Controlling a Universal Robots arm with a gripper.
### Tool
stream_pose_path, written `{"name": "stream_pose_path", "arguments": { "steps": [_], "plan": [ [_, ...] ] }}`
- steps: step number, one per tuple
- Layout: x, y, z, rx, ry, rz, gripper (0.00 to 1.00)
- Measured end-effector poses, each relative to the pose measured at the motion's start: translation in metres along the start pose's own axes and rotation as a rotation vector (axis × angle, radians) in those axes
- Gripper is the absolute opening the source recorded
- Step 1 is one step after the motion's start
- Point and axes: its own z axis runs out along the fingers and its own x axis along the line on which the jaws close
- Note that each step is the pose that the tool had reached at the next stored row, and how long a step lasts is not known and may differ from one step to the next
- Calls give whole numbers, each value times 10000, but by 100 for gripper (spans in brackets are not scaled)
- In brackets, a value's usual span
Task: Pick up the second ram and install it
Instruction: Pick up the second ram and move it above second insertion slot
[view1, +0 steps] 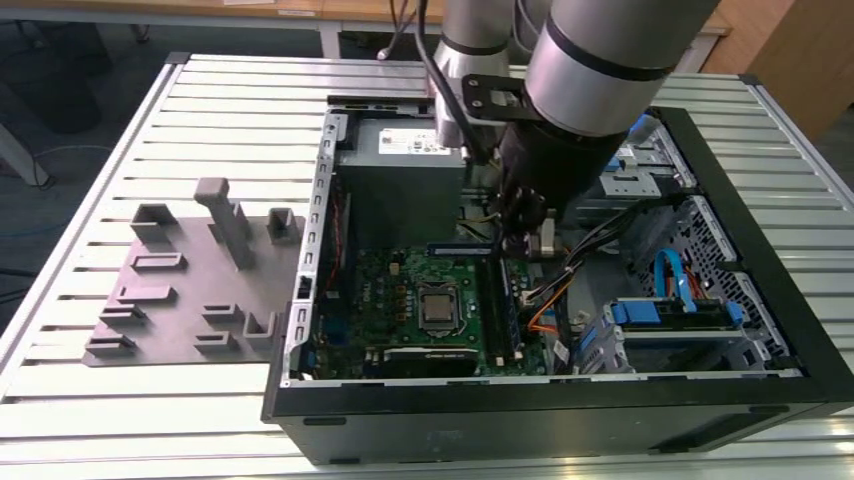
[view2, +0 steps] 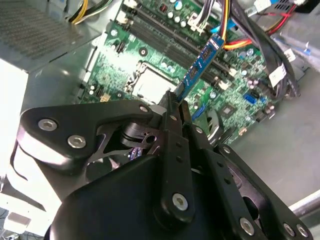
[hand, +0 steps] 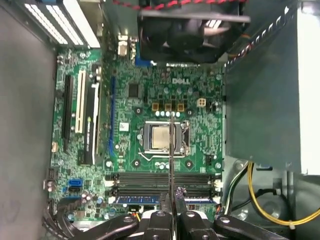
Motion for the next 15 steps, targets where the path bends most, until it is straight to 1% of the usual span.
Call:
{"name": "stream_pose_path", "arguments": {
  "steps": [10,13,15],
  "plan": [
    [13,-165,159,-1,1,1,11],
    [16,-197,204,-1,0,0,11],
    [18,-200,223,0,0,1,11]
  ]
}}
